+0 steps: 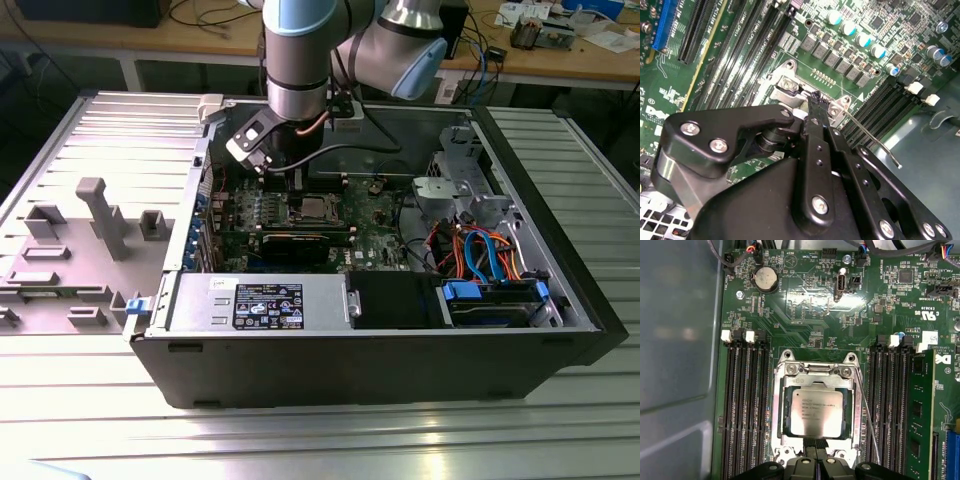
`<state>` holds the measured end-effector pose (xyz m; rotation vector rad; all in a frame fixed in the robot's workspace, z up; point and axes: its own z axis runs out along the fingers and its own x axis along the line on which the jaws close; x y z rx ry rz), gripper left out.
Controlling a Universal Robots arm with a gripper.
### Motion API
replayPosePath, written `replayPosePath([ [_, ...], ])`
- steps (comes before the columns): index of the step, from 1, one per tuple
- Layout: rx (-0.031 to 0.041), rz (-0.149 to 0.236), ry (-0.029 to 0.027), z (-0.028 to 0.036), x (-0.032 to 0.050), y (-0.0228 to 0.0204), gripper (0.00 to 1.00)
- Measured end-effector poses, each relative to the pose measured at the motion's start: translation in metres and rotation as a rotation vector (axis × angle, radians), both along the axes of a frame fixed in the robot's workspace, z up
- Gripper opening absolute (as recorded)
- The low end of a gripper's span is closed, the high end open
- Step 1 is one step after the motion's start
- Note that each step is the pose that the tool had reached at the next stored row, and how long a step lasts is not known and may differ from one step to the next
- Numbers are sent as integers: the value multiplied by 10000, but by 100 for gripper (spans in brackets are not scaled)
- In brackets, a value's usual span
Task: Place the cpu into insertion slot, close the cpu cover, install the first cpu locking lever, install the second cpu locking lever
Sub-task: 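Close the cpu cover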
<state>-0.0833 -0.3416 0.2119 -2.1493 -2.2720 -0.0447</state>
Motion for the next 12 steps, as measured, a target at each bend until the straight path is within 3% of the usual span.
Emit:
replayPosePath([
  [3, 0, 0, 8, -17, -1, -23, 11],
  [9, -5, -1, 98, -60, -2, -25, 11],
  [12, 1, -1, 96, -17, -1, -24, 11],
])
